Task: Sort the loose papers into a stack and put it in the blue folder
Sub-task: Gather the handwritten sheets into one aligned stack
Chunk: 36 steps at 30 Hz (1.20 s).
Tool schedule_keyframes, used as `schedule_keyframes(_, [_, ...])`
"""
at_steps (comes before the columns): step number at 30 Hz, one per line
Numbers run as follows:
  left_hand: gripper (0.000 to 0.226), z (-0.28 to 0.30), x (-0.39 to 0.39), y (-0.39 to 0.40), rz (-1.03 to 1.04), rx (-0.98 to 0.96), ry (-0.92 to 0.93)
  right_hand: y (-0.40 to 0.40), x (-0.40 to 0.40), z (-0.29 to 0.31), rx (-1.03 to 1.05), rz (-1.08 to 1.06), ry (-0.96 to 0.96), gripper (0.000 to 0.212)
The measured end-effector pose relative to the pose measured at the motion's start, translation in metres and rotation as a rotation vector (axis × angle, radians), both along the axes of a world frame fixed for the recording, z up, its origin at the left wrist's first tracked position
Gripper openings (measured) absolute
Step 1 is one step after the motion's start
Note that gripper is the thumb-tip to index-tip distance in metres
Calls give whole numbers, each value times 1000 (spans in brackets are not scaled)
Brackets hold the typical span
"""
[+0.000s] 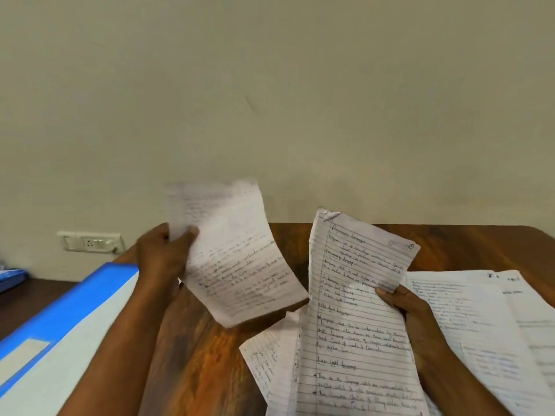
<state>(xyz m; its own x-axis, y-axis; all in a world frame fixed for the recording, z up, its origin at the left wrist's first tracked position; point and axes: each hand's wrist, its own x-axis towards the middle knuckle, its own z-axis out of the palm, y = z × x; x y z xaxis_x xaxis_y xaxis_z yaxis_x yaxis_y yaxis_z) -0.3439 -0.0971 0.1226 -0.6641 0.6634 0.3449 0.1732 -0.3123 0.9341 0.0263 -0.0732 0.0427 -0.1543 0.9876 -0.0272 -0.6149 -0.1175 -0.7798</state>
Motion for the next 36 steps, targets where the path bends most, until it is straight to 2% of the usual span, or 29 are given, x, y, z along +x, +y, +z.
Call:
schedule_keyframes(4, [10, -29, 33, 8, -173, -217, 145, -4, 3, 2, 14, -30, 58, 27])
schedule_keyframes(7, [26, -57, 48, 17, -209, -303, 228, -2, 5, -1, 41, -71, 48, 29])
schedule_keyframes(9, [26, -72, 57, 17, -221, -327, 275, 3, 6, -3, 62, -85, 25, 33])
schedule_keyframes(11, [14, -82, 69, 15, -289, -294, 179, 8, 4, -5, 78, -66, -87, 30])
schedule_keyframes(15, [21, -90, 81, 12, -456, -251, -13, 16, 0, -12, 88, -101, -335, 23])
schedule_keyframes(18, [26, -95, 79, 16, -537, -248, -104, 14, -5, -19, 90, -57, -325, 29])
schedule_keyframes(23, [25, -102, 76, 24, -608, -255, -157, 11, -10, -22, 178, -38, -445, 33])
schedule_keyframes(32, [34, -101, 79, 25, -680, -194, -251, 14, -7, -26, 197, -22, -440, 30])
schedule_keyframes(36, [39, -95, 84, 20, -733, -190, -224, 19, -6, -29, 189, -70, -452, 24])
